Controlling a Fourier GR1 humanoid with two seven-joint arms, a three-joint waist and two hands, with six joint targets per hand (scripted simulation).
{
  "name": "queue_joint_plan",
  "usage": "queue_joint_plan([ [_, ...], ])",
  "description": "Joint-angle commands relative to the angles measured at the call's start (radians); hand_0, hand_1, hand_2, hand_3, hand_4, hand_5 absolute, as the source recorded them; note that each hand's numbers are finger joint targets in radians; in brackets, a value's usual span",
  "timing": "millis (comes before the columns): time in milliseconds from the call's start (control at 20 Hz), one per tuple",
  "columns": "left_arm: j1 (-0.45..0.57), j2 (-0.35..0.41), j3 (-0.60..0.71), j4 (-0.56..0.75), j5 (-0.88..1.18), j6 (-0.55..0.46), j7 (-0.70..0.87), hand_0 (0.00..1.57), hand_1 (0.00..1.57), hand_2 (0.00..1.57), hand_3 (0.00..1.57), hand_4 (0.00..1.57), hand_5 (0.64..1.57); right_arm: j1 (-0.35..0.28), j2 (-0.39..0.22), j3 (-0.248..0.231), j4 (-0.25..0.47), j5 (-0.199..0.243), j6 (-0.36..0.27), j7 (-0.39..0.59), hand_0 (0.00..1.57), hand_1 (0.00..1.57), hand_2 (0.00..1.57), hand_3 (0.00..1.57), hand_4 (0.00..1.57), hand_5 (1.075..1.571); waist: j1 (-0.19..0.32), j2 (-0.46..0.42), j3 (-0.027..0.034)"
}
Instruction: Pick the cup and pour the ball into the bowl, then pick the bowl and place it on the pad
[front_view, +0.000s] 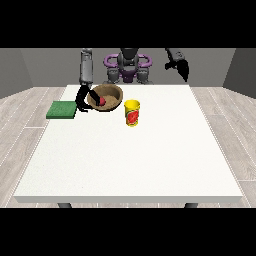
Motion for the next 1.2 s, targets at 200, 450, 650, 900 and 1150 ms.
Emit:
queue_joint_plan([
  [200,0.127,0.056,0.120,0.200,0.038,0.005,-0.050,0.00,0.00,0.00,0.00,1.00,1.407,-0.106,-0.018,0.163,-0.101,0.104,0.100,0.487,1.57,1.57,1.57,0.87,0.80,1.564,-0.216,-0.235,0.0179],
  [450,0.147,0.068,0.134,0.160,0.039,0.007,-0.075,0.00,0.00,0.00,0.00,1.00,1.410,-0.104,-0.109,0.093,-0.184,0.037,0.202,0.548,1.57,1.57,1.57,0.77,0.79,1.570,-0.203,-0.196,0.0206],
  [650,0.096,0.060,0.098,0.090,0.037,-0.030,-0.055,0.00,0.00,0.00,0.00,1.02,1.431,-0.130,-0.176,0.004,-0.183,0.003,0.196,0.483,1.57,1.57,1.57,0.77,0.79,1.570,-0.138,-0.087,0.0211],
  [900,0.067,0.072,0.139,0.075,0.071,-0.032,-0.059,0.00,0.00,0.00,0.00,1.22,1.481,-0.107,-0.306,-0.057,-0.151,-0.031,0.307,0.418,1.57,1.57,1.57,0.47,0.83,1.570,-0.139,-0.033,0.0213],
  [1150,0.021,0.342,0.353,0.086,0.270,-0.261,-0.036,0.00,0.00,0.00,0.00,1.32,1.562,-0.058,-0.398,-0.151,-0.104,-0.082,0.327,0.302,1.57,1.57,1.57,0.00,0.88,1.571,-0.080,0.033,0.0218],
])
